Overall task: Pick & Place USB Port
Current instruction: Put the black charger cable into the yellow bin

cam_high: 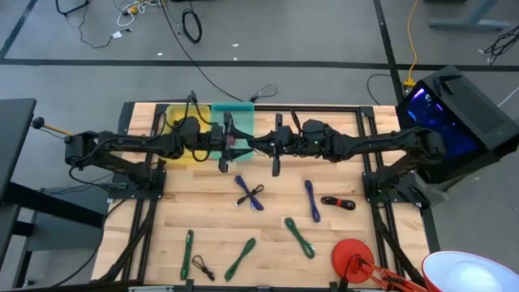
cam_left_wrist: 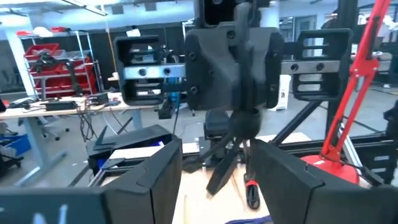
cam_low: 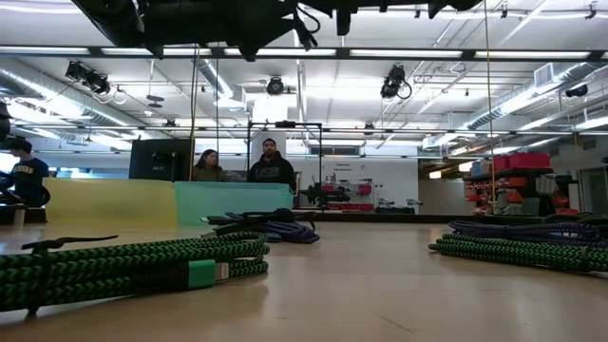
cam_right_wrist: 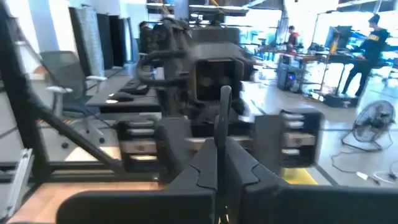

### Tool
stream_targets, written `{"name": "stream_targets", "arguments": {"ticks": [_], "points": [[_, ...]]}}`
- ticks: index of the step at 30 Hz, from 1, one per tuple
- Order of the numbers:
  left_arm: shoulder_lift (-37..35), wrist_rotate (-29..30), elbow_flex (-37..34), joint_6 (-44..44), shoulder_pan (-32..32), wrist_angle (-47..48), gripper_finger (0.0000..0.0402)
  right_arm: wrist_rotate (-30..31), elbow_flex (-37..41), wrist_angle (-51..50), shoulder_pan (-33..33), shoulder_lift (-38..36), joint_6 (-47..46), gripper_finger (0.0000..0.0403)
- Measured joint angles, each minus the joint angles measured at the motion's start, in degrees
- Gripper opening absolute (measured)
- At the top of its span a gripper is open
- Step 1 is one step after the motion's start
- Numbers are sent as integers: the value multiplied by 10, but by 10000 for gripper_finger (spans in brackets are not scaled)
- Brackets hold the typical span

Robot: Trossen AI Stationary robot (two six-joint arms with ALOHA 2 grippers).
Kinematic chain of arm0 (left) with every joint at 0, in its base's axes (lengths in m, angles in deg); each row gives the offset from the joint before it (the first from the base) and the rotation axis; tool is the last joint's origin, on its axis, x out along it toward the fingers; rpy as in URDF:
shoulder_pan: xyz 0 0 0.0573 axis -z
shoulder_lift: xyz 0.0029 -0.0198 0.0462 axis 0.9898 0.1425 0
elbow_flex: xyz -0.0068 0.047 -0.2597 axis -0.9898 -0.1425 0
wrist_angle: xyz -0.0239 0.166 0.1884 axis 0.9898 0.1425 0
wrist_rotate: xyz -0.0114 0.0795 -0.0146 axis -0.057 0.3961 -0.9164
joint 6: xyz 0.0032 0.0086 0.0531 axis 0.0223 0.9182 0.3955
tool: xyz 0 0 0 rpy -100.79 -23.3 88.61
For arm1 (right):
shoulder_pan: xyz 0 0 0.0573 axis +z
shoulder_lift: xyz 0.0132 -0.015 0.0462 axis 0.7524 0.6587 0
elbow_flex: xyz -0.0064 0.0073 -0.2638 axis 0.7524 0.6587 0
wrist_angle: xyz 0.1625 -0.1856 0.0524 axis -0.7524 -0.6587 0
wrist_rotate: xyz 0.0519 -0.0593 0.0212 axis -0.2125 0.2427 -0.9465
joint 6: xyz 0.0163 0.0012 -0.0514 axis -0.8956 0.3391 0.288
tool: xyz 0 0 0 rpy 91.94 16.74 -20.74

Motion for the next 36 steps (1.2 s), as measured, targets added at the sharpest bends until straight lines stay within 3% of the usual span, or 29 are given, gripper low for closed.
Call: {"name": "stream_targets", "arguments": {"ticks": [9,11,14,15,21,26,36], "points": [[-1,-13,0,-32,2,-17,189,-13,1,34,-11,23,-7,0],[-1,-9,1,-37,0,-11,159,-15,0,40,-13,23,-9,0],[-3,-11,2,-38,-1,-1,78,-16,1,41,-12,23,-4,2],[-3,-12,2,-39,-1,1,71,-17,1,42,-13,23,-4,3],[-2,0,3,-44,-2,3,71,-32,-5,46,-35,19,4,3],[-3,20,6,-45,-3,5,71,-87,-37,22,-64,17,-12,3],[-2,19,3,-64,-4,-7,71,-87,-40,21,-69,17,-5,1]]}}
